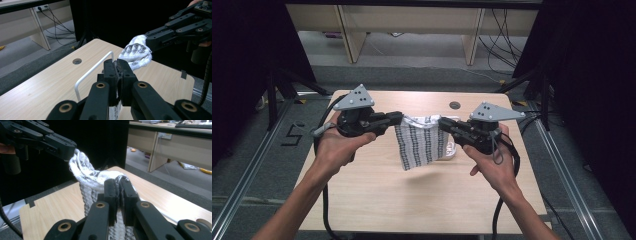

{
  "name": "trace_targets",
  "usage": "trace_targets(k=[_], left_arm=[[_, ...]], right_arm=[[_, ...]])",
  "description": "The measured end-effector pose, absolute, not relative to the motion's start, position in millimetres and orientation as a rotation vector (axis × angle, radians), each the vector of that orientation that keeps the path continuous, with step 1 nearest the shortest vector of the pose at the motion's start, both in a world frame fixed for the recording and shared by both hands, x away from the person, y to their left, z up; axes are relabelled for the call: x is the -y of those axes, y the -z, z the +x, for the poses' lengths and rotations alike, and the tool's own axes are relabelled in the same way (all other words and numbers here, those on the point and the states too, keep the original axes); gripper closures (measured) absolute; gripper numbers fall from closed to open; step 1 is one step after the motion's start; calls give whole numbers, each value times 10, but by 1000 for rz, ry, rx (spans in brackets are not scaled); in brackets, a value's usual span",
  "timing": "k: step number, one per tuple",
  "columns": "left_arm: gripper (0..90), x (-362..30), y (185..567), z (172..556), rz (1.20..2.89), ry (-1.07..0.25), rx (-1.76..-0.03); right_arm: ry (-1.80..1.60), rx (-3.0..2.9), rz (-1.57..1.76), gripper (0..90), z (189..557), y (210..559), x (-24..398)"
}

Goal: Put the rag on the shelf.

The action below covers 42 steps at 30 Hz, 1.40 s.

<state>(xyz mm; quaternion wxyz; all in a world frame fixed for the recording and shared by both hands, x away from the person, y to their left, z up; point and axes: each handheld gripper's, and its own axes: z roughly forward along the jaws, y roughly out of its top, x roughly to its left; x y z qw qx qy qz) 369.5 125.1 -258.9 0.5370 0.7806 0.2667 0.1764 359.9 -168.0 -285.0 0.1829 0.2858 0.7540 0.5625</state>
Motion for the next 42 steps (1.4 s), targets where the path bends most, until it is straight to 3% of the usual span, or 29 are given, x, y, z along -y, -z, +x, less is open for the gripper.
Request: trace_targets(k=[31,42], left_arm=[[865,-829,2391,4530,1792,-441,-754],[863,-711,2634,5035,1765,-456,-896]], right_arm=[[-1569,-2045,938,853,4300,2667,1914],[-1520,-2076,1040,845,4754,2794,1856]])
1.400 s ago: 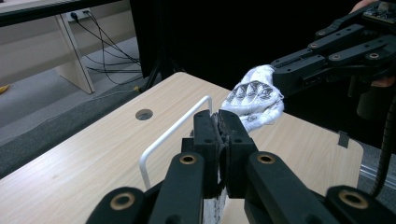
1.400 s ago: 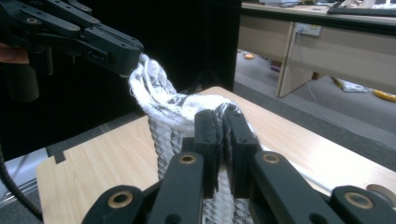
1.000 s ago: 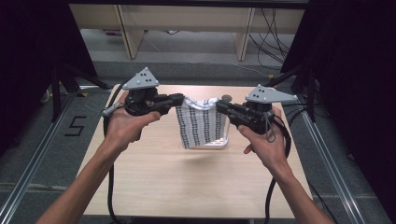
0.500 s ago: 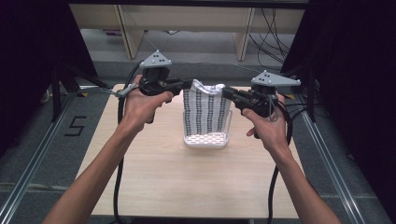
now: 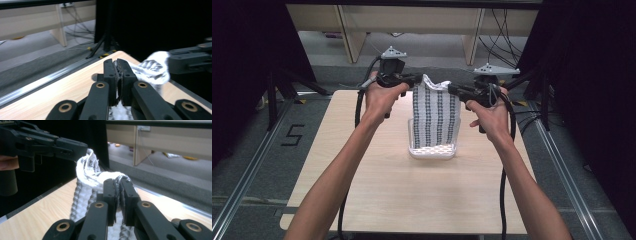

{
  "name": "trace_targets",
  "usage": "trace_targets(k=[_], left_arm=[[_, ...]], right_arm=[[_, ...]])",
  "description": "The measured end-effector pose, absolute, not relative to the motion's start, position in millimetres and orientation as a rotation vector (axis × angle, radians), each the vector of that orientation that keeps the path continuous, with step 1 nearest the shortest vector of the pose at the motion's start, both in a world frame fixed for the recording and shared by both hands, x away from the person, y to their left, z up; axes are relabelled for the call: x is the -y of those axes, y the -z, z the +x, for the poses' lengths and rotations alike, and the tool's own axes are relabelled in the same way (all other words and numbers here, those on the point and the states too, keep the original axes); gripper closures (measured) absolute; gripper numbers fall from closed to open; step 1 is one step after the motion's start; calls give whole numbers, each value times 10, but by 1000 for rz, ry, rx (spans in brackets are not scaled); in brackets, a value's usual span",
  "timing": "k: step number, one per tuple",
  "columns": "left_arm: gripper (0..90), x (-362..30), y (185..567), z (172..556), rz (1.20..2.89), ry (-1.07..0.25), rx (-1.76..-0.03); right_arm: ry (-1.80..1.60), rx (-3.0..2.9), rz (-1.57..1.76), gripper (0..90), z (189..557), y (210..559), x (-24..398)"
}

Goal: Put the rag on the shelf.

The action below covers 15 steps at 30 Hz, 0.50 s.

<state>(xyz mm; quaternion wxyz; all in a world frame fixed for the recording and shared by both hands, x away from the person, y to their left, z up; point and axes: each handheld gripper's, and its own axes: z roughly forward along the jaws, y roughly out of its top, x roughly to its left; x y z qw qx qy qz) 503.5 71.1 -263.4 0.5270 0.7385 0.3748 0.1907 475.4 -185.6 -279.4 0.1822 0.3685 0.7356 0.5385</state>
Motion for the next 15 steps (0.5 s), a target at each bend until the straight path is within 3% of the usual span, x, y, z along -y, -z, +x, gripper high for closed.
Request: trace_targets(k=[15], left_arm=[[851,-669,3050,5434,1771,-423,-1031]], right_arm=[[-1472,-2111,1222,836,5214,3110,1862]])
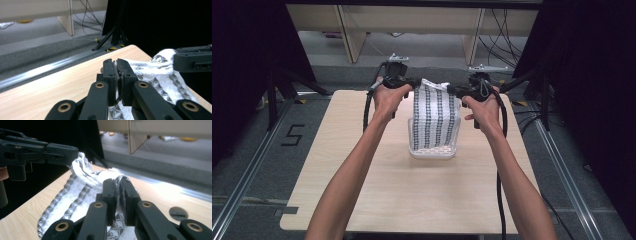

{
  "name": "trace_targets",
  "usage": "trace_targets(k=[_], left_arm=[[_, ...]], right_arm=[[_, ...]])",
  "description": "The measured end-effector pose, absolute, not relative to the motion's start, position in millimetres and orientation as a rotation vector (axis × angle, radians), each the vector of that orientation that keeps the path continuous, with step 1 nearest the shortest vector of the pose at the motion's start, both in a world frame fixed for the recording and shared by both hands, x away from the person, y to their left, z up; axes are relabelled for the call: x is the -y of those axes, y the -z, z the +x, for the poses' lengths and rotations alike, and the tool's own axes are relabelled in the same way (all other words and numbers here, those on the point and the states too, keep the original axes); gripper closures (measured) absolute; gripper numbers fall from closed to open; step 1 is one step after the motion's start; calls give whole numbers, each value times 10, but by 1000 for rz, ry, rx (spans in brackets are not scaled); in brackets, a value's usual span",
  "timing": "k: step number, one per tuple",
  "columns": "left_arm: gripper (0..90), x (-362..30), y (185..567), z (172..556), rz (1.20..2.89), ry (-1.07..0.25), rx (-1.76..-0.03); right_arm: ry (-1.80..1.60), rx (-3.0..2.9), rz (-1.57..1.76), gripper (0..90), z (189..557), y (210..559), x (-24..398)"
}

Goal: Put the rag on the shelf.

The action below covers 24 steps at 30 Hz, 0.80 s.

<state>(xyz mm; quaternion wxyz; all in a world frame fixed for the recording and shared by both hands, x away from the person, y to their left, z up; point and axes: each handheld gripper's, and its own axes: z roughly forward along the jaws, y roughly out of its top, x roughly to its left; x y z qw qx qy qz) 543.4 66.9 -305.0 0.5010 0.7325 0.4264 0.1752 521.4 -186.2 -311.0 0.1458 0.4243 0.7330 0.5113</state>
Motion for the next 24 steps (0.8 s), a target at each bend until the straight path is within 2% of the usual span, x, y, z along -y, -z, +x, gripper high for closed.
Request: trace_targets(k=[12,13,16,18,19,20,24], left_arm=[[785,-653,3308,5537,1877,-320,-1079],[771,-652,3341,5540,1890,-315,-1088],[727,-653,3363,5536,1906,-311,-1087],[645,-636,3375,5522,1928,-266,-1090],[560,-626,3378,5516,1944,-245,-1094],[533,-626,3378,5516,1944,-245,-1094],[528,-653,3372,5450,1950,-254,-1070]], right_arm=[[-1370,-2158,1308,796,5399,3369,1841],[-1357,-2156,1362,753,5392,3382,1820],[-1341,-2165,1330,706,5422,3397,1832],[-1337,-2159,1354,687,5407,3388,1821],[-1335,-2162,1331,684,5406,3384,1824],[-1335,-2162,1331,684,5406,3384,1824],[-1341,-2159,1340,647,5364,3354,1823]])
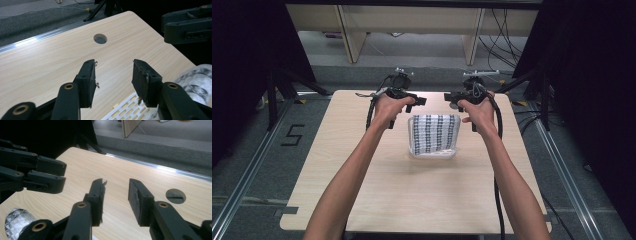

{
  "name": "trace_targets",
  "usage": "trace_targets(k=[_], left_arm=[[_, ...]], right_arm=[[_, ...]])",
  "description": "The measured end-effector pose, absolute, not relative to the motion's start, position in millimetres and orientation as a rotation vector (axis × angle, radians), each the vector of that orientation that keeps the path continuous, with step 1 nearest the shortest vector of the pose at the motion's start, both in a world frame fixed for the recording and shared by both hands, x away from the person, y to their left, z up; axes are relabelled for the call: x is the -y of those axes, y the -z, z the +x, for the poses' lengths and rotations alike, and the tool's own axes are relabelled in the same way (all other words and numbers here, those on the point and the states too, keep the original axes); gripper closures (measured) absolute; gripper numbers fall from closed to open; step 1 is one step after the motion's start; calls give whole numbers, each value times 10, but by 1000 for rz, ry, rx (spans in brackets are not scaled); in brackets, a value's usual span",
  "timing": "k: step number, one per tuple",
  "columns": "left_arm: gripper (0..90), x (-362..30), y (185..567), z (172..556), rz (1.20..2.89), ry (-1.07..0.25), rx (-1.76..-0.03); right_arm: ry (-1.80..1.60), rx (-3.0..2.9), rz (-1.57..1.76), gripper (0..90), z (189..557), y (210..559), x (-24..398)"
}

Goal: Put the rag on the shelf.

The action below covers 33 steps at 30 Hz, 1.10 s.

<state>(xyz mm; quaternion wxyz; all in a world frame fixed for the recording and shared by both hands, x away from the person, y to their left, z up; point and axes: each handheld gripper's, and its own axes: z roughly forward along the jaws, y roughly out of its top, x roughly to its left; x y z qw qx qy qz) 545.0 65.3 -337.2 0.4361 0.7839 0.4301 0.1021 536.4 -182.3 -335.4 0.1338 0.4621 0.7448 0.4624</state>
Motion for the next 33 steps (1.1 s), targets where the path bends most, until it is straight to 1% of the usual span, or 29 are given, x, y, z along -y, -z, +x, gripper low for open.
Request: trace_targets(k=[4,10,12,15,20,26,33], left_arm=[[515,-695,3351,5417,1956,-252,-1064],[489,-787,3305,5356,1932,-251,-1061],[476,-833,3272,5325,1929,-262,-1053],[426,-893,3241,5280,1906,-265,-1059],[366,-971,3222,5219,1889,-276,-1067],[337,-1076,3213,5169,1884,-277,-1083],[321,-1140,3216,5084,1888,-284,-1068]], right_arm=[[-1347,-2159,1347,635,5340,3330,1829],[-1343,-2153,1322,592,5297,3291,1857],[-1339,-2154,1289,564,5278,3269,1878],[-1357,-2137,1325,535,5217,3238,1883],[-1367,-2148,1293,505,5171,3234,1927],[-1350,-2146,1268,491,5129,3239,1953],[-1332,-2142,1230,450,5066,3208,1997]])
